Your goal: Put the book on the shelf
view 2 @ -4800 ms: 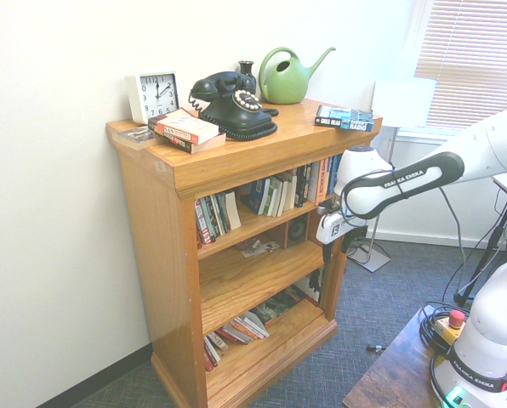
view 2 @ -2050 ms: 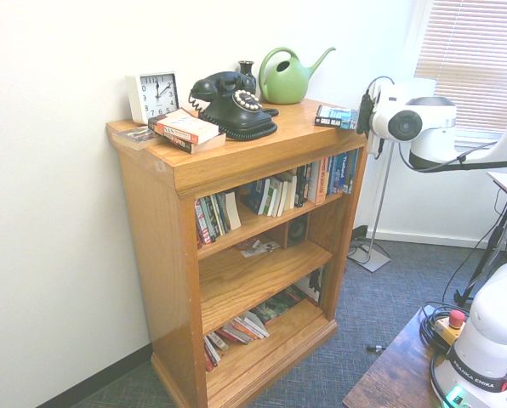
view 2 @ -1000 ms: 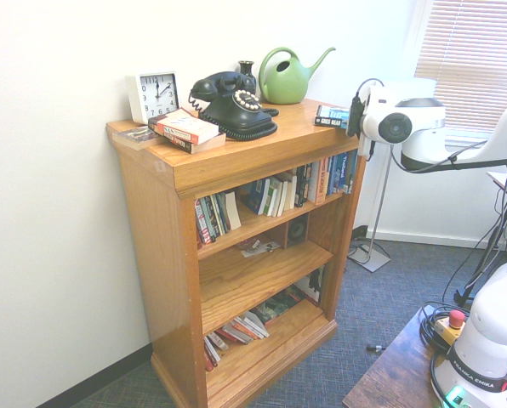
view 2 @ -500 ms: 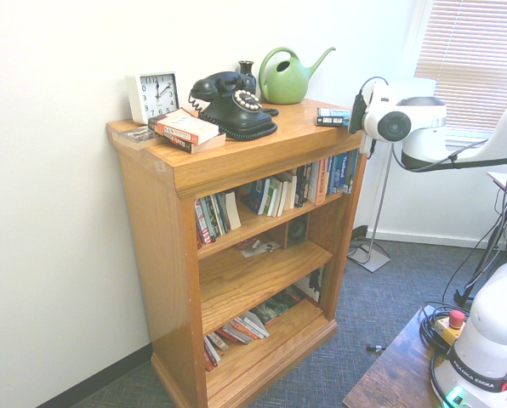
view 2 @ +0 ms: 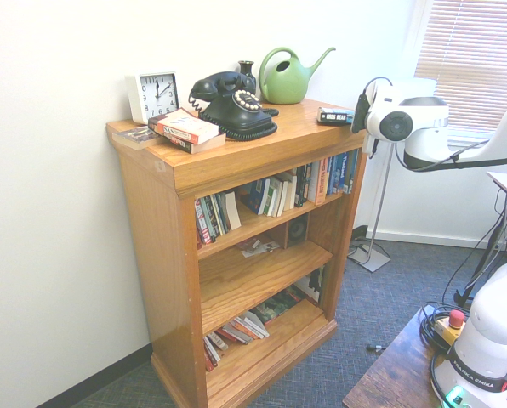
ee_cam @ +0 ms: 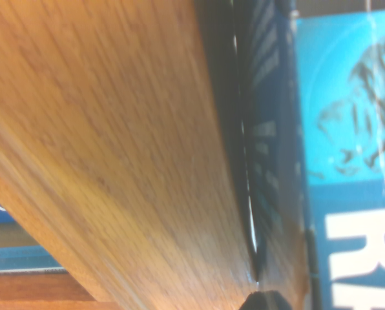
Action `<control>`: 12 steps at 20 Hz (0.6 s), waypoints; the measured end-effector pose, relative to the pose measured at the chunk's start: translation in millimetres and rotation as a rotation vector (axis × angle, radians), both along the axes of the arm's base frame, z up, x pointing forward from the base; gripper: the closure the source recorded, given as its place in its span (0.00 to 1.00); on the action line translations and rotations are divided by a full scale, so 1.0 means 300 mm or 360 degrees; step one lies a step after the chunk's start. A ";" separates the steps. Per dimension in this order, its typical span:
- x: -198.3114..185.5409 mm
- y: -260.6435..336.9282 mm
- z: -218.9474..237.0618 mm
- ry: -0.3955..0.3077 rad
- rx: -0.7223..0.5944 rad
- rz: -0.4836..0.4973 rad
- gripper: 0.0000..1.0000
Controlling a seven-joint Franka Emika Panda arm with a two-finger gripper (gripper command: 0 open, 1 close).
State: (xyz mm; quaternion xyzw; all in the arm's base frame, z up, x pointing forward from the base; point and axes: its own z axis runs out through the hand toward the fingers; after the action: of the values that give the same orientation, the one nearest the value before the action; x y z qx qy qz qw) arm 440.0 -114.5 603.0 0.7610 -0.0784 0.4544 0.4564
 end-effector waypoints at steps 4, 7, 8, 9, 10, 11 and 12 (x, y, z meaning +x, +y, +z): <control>-0.014 0.028 0.019 -0.0045 0.0095 -0.0045 1.00; -0.074 0.099 0.077 -0.0104 0.0290 -0.0164 1.00; -0.113 0.127 0.101 -0.0118 0.0361 -0.0208 1.00; -0.160 0.155 0.120 -0.0121 0.0431 -0.0253 1.00; -0.213 0.185 0.135 -0.0129 0.0496 -0.0291 1.00; -0.270 0.217 0.143 -0.0133 0.0564 -0.0327 1.00; -0.330 0.253 0.141 -0.0123 0.0639 -0.0363 1.00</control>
State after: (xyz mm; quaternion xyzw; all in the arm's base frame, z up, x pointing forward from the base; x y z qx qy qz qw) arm 341.1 -38.6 645.3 0.8047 -0.2701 0.4040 0.3411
